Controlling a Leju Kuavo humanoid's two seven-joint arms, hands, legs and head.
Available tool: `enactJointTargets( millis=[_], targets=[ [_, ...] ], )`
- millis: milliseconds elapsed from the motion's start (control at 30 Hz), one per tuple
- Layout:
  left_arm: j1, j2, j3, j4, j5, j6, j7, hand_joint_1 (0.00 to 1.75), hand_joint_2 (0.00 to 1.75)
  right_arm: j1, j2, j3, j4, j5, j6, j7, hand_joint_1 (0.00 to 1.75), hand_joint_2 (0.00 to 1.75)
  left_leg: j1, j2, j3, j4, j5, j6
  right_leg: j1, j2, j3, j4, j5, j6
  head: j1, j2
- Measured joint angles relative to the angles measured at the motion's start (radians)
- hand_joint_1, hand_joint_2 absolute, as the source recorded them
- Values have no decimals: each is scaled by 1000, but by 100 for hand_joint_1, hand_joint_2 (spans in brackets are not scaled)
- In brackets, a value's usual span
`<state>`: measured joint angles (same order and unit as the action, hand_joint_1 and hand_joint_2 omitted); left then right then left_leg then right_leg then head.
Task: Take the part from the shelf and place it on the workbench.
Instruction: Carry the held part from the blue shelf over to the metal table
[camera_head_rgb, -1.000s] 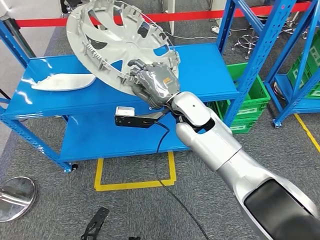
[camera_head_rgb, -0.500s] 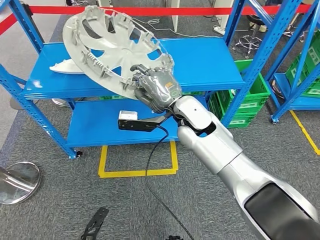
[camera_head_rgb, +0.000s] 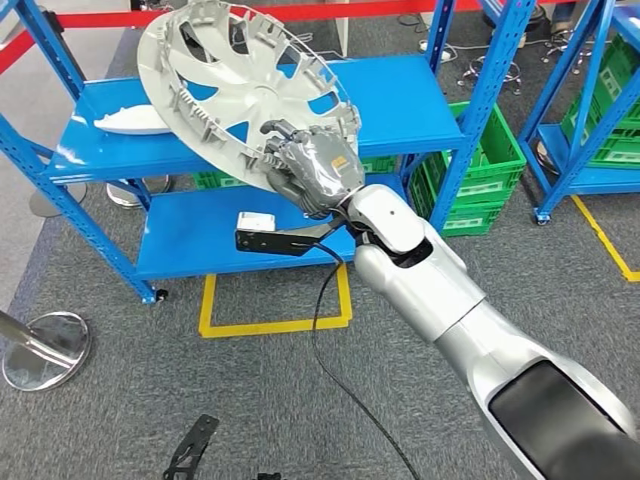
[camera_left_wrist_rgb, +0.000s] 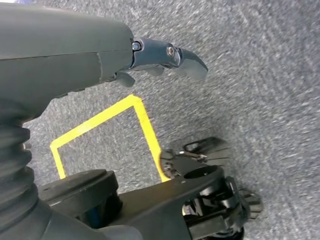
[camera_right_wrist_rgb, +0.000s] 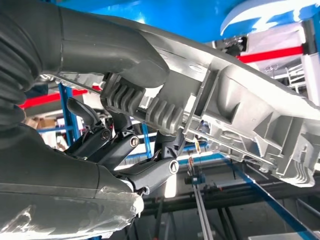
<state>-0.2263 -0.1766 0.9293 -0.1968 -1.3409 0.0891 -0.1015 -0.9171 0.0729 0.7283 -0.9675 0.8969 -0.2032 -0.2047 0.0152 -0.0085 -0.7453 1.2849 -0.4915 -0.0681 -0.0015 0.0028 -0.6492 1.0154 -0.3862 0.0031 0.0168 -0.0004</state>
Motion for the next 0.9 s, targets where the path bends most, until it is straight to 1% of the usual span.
enactJointTargets(
  millis=[33, 67, 100, 133, 167, 200, 233, 267, 300, 333, 400, 433, 467, 500, 633, 667, 700, 767, 800, 833, 867, 900],
  targets=[
    [0, 0, 0, 0, 0, -1, -2, 0, 175, 2, 0, -2, 0, -3, 0, -2, 175, 175, 2, 0, 26, -22, 30, -2, -1, 0, -12, 1, 10, 3, 0, 0],
    [-1, 0, 0, 0, 0, -2, -4, 0, 175, 2, 0, -3, 0, -4, -1, -3, 175, 175, 4, 2, 65, -68, 50, -4, -2, 1, -22, 1, 18, 8, 0, 0],
    [-2, 0, 0, 0, 0, -2, -5, 0, 175, 2, 0, -5, -2, -6, -1, -4, 175, 175, 5, 2, 114, -134, 54, -4, -2, 1, -33, 3, 26, 14, -1, 0],
    [-4, -1, 0, 0, 0, -2, -6, 0, 175, 2, 0, -7, -3, -7, -2, -5, 175, 175, 5, 2, 156, -199, 43, 0, -1, 1, -42, 5, 34, 20, -2, 0],
    [-6, -2, 0, 0, -1, -2, -7, 0, 175, 2, 0, -9, -5, -8, -2, -5, 175, 175, 5, 0, 182, -246, 28, 8, 0, 2, -50, 6, 44, 26, -3, 0],
    [-6, -2, 0, 0, -1, -2, -8, 0, 175, 4, 0, -12, -6, -10, -3, -5, 175, 175, 2, -2, 193, -275, 18, 19, 1, 1, -56, 4, 53, 31, -3, 0],
    [-4, -2, 0, 0, -1, -2, -8, 0, 175, 8, 0, -14, -6, -11, -3, -5, 175, 175, 1, -3, 192, -283, 16, 30, 0, 1, -60, 0, 62, 36, -3, 0],
    [0, -2, 0, 0, -2, -2, -9, 0, 175, 14, 0, -16, -6, -13, -3, -5, 175, 175, 0, -5, 186, -283, 20, 36, -1, 1, -61, -5, 67, 38, -2, 0],
    [4, -1, 0, 0, -2, -2, -9, 0, 175, 20, 0, -18, -5, -14, -2, -5, 175, 175, -1, -5, 182, -284, 24, 41, -2, 0, -63, -11, 74, 34, -1, 0],
    [8, -1, 0, 0, -2, -2, -9, 0, 175, 24, 0, -19, -5, -15, -2, -5, 175, 175, -1, -6, 178, -285, 28, 44, -1, 0, -64, -15, 79, 26, 0, 0],
    [10, -1, 0, 0, -3, -2, -9, 0, 175, 26, 0, -20, -5, -17, -1, -5, 175, 175, -2, -7, 169, -285, 35, 47, 0, 0, -68, -20, 93, 2, 2, 0],
    [11, -2, 0, 0, -3, -2, -9, 0, 175, 26, 0, -21, -5, -17, -1, -5, 175, 175, -3, -8, 166, -285, 39, 50, 0, 0, -69, -22, 98, -5, 2, 0],
    [11, -2, 0, 0, -3, -2, -9, 0, 175, 26, 0, -21, -5, -18, -1, -5, 175, 175, -3, -8, 164, -285, 41, 52, 0, 0, -70, -24, 104, -7, 2, 0],
    [11, -2, 0, 0, -3, -2, -9, 0, 175, 25, 0, -21, -5, -19, 0, -5, 175, 175, -4, -8, 162, -285, 43, 54, 0, -1, -70, -26, 107, -7, 2, 0],
    [10, -2, 0, 0, -4, -2, -10, 0, 175, 24, 0, -27, -5, -31, 8, -5, 175, 175, -8, -8, 161, -284, 44, 57, -2, -2, -69, -32, 113, 1, 2, 0],
    [10, -2, 0, 0, -6, -2, -10, 0, 175, 24, 0, -27, -5, -33, 12, -5, 175, 175, -9, -8, 160, -284, 44, 57, -3, -3, -69, -35, 113, 8, 2, 0],
    [10, -1, 0, 0, -7, -1, -10, 0, 175, 23, 0, -27, -5, -34, 14, -5, 175, 175, -11, -7, 159, -282, 45, 58, -5, -3, -67, -41, 116, 21, 1, 0],
    [6, -1, 0, 0, -10, -1, -10, 0, 175, 21, 1, -29, -6, -35, 19, -5, 175, 175, -10, -2, 160, -290, 55, 67, -9, 1, -68, -55, 121, 51, 1, 0],
    [4, 0, 0, 0, -10, 0, -10, 0, 175, 19, 1, -30, -6, -36, 20, -5, 175, 175, -8, 3, 161, -297, 62, 72, -9, 3, -74, -51, 113, 61, 1, 0],
    [2, 0, -1, 0, -10, 0, -10, 0, 175, 17, 1, -32, -6, -36, 20, -6, 175, 175, -3, 9, 164, -307, 69, 76, -9, 5, -87, -24, 91, 64, 3, 0],
    [1, 0, -1, 0, -11, 0, -10, 0, 175, 15, 1, -34, -6, -37, 21, -6, 175, 175, 0, 14, 166, -312, 74, 78, -9, 5, -108, 25, 58, 63, 4, 0],
    [0, 0, -1, 0, -11, 1, -10, 0, 175, 14, 1, -36, -6, -38, 21, -7, 175, 175, 0, 20, 165, -313, 75, 78, -10, 5, -133, 93, 20, 63, 5, 0]
  ],
)
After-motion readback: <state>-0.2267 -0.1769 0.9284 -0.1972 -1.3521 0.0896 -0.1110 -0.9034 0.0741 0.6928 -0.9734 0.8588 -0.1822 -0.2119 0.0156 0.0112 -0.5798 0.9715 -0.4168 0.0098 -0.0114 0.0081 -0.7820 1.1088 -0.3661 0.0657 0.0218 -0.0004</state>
